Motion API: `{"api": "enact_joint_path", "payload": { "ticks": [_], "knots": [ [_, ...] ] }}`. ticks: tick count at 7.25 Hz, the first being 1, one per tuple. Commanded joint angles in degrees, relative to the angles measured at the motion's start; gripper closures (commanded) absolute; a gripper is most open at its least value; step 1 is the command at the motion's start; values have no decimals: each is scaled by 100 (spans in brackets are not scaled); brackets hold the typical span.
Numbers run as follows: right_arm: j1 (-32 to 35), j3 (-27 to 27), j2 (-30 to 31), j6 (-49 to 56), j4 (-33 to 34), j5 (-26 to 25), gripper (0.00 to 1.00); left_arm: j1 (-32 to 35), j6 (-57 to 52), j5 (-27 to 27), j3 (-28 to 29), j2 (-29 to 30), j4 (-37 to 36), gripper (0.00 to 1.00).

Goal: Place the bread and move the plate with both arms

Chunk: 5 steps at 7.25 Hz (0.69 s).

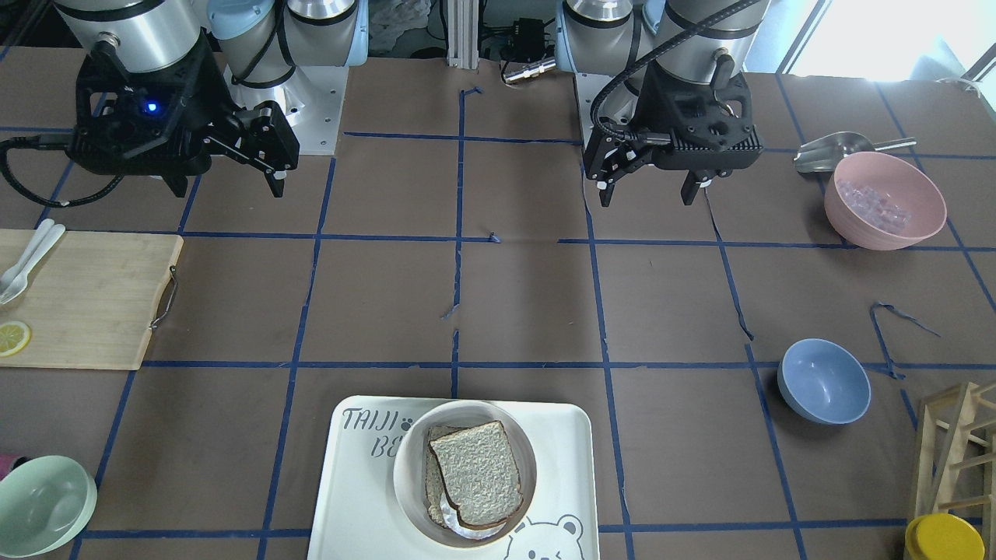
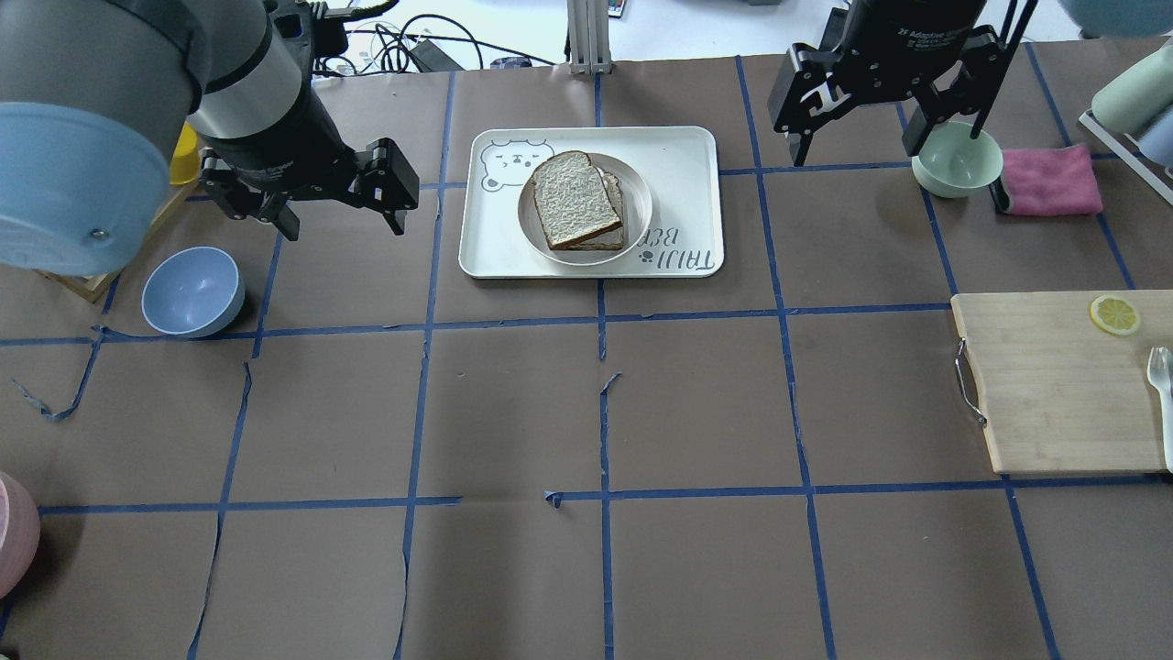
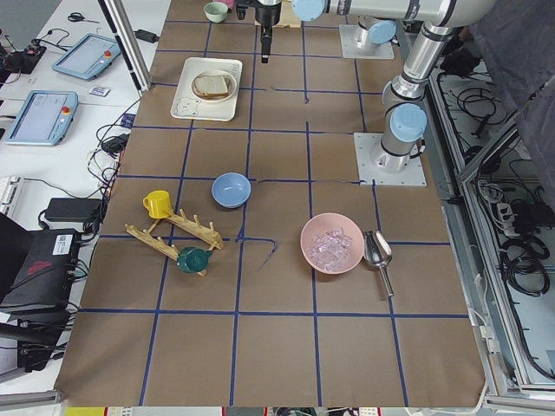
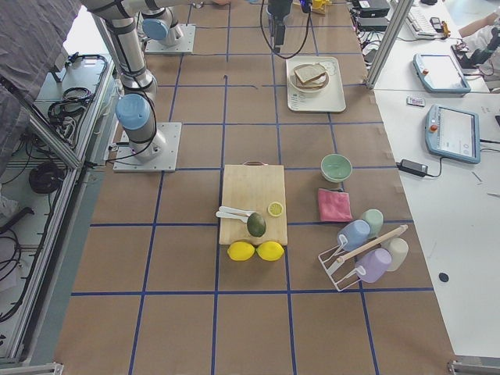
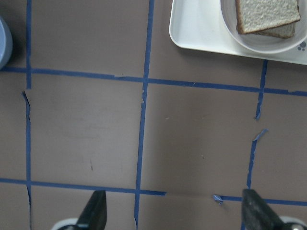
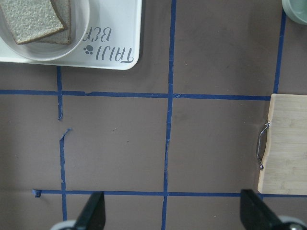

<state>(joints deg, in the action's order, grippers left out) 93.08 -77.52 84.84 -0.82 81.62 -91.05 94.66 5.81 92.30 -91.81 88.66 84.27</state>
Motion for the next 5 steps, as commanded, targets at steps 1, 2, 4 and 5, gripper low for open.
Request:
{"api": "enact_joint_path", "payload": {
  "ticks": [1, 2, 4, 5],
  "knots": [
    [-18, 0, -2, 56, 3, -9, 0, -18, -62, -2, 119, 81, -51, 0],
    [-9, 0, 6, 30, 3, -9, 0, -18, -62, -10, 111, 55, -42, 0],
    [-18, 0, -11, 47, 12, 17, 0, -18, -62, -2, 50, 3, -42, 0],
    [-35, 0, -11, 47, 3, 0, 0, -18, -62, -2, 15, -24, -42, 0]
  ]
}}
